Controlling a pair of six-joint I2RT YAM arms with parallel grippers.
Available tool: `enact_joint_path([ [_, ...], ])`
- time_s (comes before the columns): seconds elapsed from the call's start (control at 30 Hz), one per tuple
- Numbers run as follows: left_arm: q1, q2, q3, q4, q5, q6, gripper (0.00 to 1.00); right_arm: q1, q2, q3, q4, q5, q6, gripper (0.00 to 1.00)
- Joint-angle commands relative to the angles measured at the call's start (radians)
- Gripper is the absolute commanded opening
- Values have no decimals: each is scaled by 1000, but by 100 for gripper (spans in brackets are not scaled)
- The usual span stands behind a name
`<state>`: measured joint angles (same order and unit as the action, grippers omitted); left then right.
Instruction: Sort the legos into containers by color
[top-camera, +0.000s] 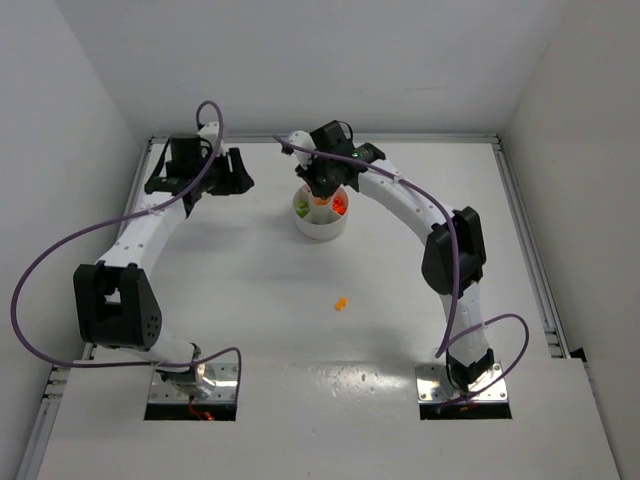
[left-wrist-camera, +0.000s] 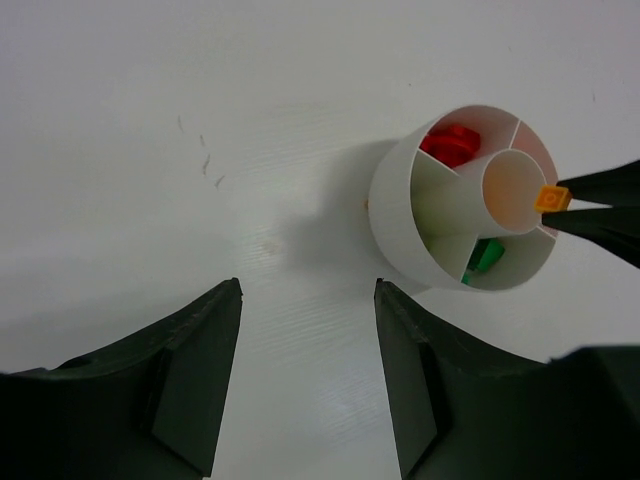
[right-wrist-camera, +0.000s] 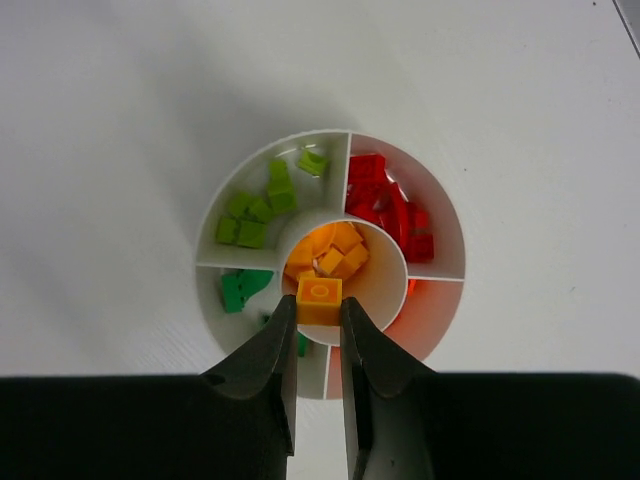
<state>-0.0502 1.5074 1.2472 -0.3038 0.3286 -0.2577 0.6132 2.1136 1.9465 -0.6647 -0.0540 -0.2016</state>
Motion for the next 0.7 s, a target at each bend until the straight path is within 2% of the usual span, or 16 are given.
enact_joint_path([
  [0.0,-49,-7,-20,12,21,35,62,-9,-14,22,30,48,16,10],
  [0.1,-91,-16,-48,12,-3,55,62,-9,-4,22,30,57,16,18],
  [0.13,-100,-30,-60,12,-14,55,62,-9,-4,22,30,57,16,29],
  [0.27,-125,-49,-71,12,-57,77,62,-9,-4,12,30,66,28,44],
  [0.4,-135,-70,-80,12,-66,86,62,-9,-14,12,30,66,37,47],
  [0.53,-168,-121,-123,12,-16,145,62,-39,-72,2,40,111,79,45],
  [0.63,-292,-167,-199,12,-7,193,62,-113,-161,-70,63,163,102,44],
  [0.67,-386,-177,-219,-3,-19,218,62,-140,-181,-121,63,163,102,44],
])
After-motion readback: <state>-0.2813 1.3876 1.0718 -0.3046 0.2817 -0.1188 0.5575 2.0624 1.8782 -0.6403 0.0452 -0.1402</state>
